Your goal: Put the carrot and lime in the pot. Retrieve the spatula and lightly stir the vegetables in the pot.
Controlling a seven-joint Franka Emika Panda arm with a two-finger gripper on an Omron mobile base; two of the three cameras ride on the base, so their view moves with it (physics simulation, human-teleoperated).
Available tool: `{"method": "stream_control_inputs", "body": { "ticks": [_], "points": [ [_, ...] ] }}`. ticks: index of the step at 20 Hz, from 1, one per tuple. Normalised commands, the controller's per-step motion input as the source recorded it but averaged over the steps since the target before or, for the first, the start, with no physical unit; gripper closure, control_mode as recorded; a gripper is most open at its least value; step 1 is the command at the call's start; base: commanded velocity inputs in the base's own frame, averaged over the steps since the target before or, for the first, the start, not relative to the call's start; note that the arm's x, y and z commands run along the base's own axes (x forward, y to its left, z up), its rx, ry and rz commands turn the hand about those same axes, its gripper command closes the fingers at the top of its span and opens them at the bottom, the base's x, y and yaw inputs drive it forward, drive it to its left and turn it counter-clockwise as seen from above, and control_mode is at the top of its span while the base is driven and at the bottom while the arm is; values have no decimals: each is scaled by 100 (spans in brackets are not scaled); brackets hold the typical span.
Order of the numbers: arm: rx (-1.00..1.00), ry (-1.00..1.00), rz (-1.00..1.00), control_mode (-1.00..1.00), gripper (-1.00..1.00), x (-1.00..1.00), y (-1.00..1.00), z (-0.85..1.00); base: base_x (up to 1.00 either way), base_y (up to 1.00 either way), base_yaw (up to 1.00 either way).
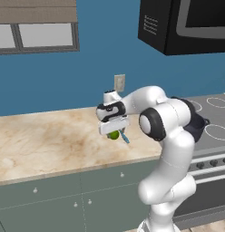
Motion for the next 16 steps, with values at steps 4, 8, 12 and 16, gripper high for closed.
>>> {"method": "stream_control_inputs", "body": {
  "ticks": [4, 8, 12, 16],
  "points": [
    [0, -4, 0, -100, -100, 27, 1, -17, 0, 0, 0],
    [0, -3, 0, -100, -100, 26, 0, -9, 0, 0, 0],
    [5, 0, 0, -100, -100, 22, 0, -5, 0, 0, 0],
    [7, 0, 0, -100, -100, 1, 4, -12, 0, 0, 0]
  ]
}}
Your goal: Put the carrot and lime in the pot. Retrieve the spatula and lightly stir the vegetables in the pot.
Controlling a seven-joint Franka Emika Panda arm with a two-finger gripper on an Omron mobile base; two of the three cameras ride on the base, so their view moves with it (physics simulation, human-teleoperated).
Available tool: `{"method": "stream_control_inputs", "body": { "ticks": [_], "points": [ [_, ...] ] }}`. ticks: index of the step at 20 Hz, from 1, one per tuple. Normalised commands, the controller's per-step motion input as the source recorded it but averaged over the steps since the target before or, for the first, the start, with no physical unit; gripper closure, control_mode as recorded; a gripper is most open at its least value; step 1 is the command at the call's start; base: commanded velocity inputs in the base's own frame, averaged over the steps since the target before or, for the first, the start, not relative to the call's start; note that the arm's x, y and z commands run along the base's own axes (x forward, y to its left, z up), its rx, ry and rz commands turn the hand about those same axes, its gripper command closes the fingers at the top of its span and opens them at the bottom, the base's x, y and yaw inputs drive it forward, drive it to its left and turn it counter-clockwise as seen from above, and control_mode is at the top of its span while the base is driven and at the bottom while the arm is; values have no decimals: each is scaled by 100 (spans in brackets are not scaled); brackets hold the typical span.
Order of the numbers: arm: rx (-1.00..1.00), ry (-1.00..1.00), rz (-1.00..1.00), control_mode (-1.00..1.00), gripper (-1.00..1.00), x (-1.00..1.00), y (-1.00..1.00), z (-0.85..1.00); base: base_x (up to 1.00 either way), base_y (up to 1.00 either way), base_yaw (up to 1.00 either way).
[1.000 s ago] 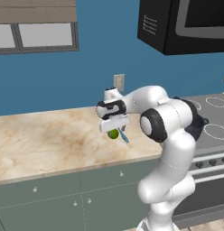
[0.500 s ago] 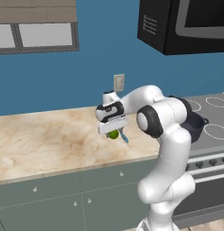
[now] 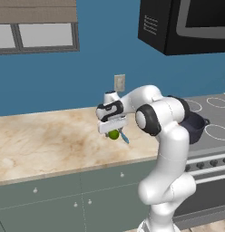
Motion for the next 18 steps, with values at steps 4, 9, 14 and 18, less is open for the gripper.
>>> {"method": "stream_control_inputs", "body": {
  "ticks": [4, 9, 14, 18],
  "points": [
    [2, 0, 0, -100, -100, -19, -10, -11, 0, 0, 0],
    [0, -3, 0, -100, -100, -13, -3, -12, 0, 0, 0],
    [2, 0, 0, -100, 100, -2, 0, -12, 0, 0, 0],
    [6, 0, 0, -100, 100, -7, 0, -12, 0, 0, 0]
  ]
}}
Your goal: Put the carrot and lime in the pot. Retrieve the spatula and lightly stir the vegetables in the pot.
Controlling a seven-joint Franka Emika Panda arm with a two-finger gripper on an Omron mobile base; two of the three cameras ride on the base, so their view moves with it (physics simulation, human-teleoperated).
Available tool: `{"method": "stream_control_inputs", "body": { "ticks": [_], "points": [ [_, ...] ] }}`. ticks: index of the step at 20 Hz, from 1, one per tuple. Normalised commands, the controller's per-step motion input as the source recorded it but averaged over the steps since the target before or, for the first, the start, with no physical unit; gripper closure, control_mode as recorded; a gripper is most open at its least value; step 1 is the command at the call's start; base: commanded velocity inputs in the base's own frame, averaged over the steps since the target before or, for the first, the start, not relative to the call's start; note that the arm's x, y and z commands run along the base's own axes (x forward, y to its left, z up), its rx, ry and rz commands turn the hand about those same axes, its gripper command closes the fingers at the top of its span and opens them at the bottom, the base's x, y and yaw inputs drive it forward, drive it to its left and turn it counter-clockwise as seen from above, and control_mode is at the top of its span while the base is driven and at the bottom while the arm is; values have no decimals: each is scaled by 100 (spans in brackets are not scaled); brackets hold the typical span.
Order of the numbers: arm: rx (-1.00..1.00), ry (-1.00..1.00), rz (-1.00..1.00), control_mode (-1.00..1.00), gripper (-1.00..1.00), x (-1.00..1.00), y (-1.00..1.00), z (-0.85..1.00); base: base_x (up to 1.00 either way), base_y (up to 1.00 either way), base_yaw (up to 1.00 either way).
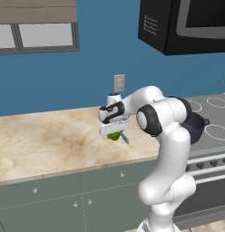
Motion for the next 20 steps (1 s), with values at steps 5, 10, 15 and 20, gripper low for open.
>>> {"method": "stream_control_inputs", "body": {
  "ticks": [5, 10, 15, 20],
  "points": [
    [3, -10, 0, -100, 100, -12, -1, 24, 0, 0, 0],
    [6, -3, 0, -100, 100, -34, -18, 59, 0, 0, 0],
    [9, 0, 0, -100, 100, -43, -34, 71, 0, 0, 0],
    [11, 0, 0, -100, 100, -41, -51, 68, 0, 0, 0]
  ]
}}
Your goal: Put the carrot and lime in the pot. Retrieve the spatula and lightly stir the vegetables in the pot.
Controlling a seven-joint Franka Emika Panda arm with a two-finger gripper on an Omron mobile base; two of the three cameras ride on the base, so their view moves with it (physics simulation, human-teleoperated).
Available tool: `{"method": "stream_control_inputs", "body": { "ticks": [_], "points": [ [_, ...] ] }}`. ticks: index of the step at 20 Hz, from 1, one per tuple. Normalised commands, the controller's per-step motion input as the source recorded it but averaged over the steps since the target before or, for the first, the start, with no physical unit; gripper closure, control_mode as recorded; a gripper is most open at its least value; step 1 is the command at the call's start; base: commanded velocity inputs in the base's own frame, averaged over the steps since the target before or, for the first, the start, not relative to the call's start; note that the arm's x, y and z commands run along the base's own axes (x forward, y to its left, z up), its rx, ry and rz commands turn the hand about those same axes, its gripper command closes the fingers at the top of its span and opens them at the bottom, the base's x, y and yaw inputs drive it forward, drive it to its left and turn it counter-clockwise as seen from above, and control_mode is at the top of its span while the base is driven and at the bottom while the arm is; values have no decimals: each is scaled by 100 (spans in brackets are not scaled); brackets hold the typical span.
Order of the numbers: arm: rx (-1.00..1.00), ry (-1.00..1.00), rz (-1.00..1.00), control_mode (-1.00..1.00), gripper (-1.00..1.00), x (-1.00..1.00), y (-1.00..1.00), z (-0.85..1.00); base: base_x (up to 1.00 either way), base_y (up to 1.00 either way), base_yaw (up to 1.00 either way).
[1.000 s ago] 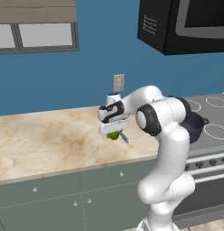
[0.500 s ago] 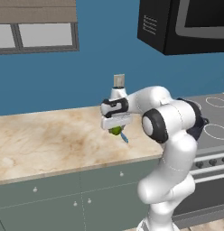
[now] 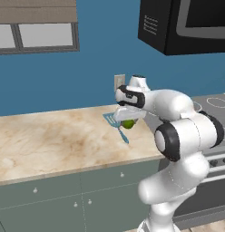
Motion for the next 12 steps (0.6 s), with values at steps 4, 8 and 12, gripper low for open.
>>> {"method": "stream_control_inputs", "body": {
  "ticks": [4, 8, 12],
  "points": [
    [3, 0, -4, -100, 100, -36, -62, 63, 0, 0, 0],
    [0, 0, -5, -100, 100, -29, -68, 49, 0, 0, 0],
    [0, 0, -6, -100, 100, -23, -76, 39, 0, 0, 0]
  ]
}}
